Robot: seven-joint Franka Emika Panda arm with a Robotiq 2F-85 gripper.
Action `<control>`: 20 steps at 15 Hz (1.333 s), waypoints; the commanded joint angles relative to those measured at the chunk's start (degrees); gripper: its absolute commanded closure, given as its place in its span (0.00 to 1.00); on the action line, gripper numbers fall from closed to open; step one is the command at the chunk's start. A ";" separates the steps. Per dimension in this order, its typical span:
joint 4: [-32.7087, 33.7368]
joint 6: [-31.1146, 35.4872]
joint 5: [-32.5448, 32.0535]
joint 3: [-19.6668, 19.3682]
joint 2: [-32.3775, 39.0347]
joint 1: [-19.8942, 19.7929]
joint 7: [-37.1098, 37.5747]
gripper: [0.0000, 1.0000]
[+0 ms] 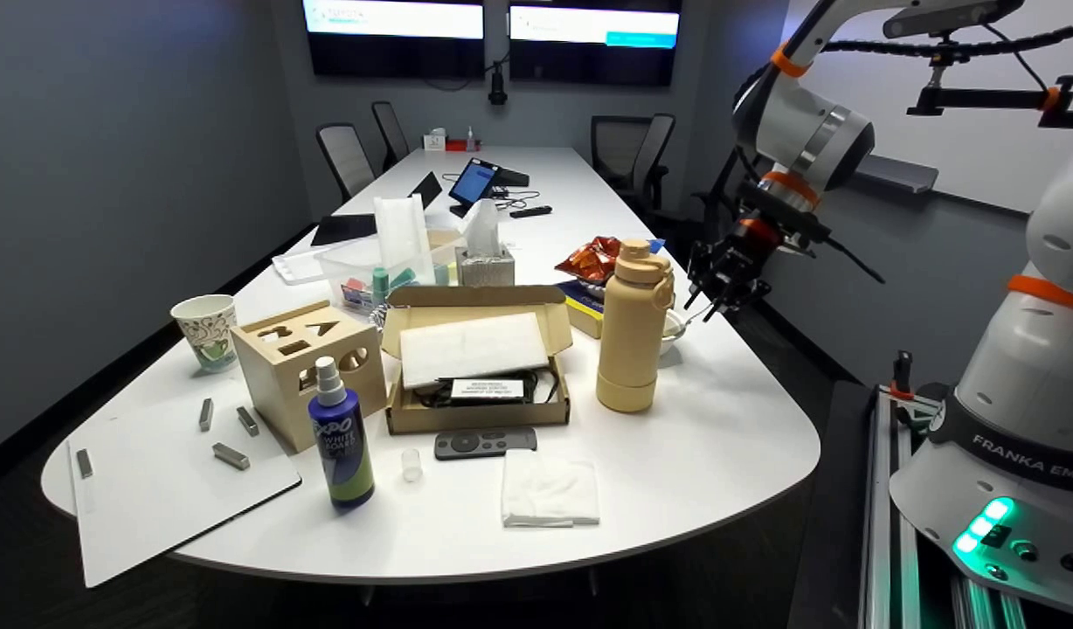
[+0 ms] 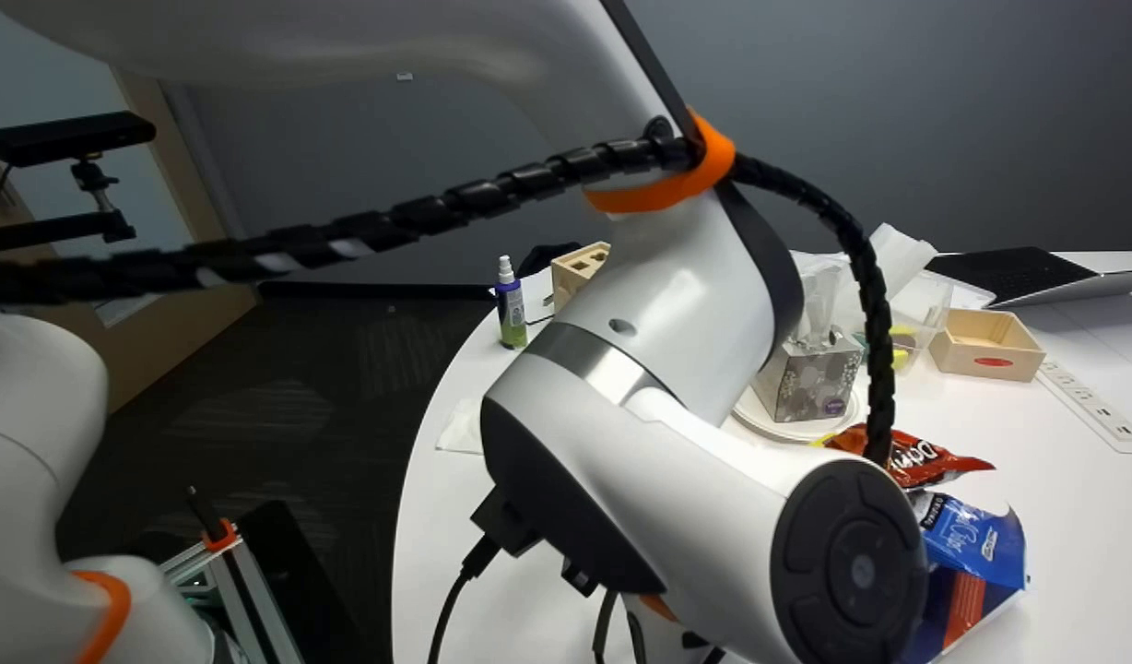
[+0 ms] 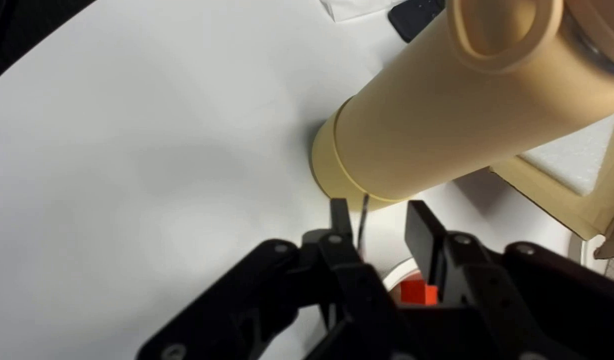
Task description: Use the spoon to stir the contents in the bowl
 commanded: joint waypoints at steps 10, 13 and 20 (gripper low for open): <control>-0.44 0.58 0.64 -0.05 0.64 0.27 1.77 0.00; -1.05 1.03 -2.27 0.04 -1.81 0.23 5.15 0.00; -1.76 6.72 -17.29 1.32 -10.43 -0.80 19.49 0.00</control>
